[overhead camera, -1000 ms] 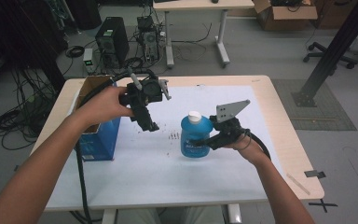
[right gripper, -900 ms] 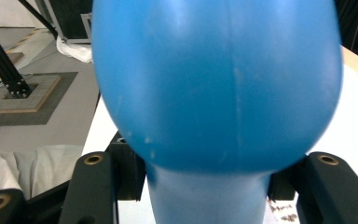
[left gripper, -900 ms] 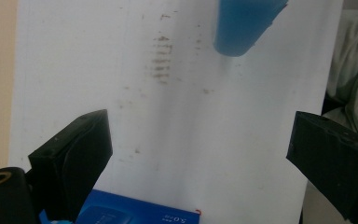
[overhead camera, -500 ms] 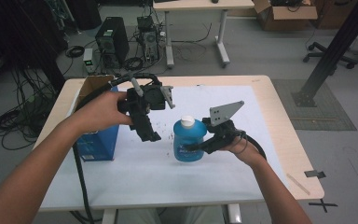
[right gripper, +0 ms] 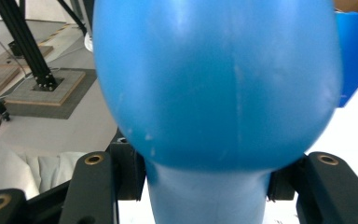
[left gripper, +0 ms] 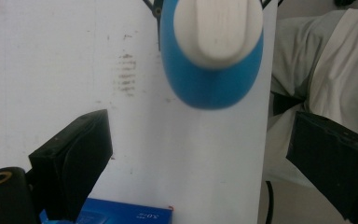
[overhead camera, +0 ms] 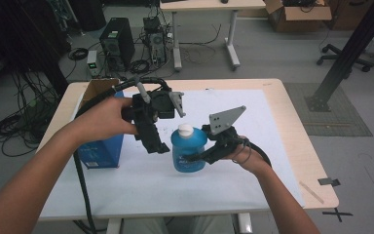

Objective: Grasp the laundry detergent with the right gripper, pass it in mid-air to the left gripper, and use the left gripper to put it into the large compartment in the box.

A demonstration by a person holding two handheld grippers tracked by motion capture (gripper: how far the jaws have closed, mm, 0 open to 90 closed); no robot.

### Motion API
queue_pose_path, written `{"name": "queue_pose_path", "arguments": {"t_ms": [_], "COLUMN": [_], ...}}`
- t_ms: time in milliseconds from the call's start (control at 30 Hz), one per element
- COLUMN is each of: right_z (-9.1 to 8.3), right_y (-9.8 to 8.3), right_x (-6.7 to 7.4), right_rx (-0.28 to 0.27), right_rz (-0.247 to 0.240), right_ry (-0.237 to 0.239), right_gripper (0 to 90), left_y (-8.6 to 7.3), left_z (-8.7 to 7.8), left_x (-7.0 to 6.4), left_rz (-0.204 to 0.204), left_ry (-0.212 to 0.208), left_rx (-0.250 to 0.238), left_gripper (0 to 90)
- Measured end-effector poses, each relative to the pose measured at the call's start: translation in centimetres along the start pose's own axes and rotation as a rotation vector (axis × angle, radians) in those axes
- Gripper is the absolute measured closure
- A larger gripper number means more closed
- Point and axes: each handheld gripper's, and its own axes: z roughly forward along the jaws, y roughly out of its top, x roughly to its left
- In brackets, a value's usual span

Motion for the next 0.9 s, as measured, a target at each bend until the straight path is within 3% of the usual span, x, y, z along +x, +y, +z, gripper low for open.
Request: {"name": "queue_pose_path", "arguments": {"t_ms": [267, 733, 900], "right_z": [1.2, 2.9, 3.1], "right_y": [0.9, 1.6, 1.7], "right_x": [-0.1, -0.4, -0.5], "right_rx": [0.01, 0.047, 0.052], "right_rz": [-0.017, -0.017, -0.014], "right_ry": [0.026, 0.046, 0.047], "right_gripper": [43.6, 43.7, 43.7], "left_y": [0.3, 1.1, 1.2], "left_z": [-0.5, 0.6, 1.0], "left_x": [-0.3, -0.3, -0.2], "left_rz": [0.001, 0.011, -0.006], "left_ry": [0.002, -0.007, -0.018], "left_rx": [0.017, 0.047, 0.05], "left_gripper": [6.9, 6.9, 6.9]}}
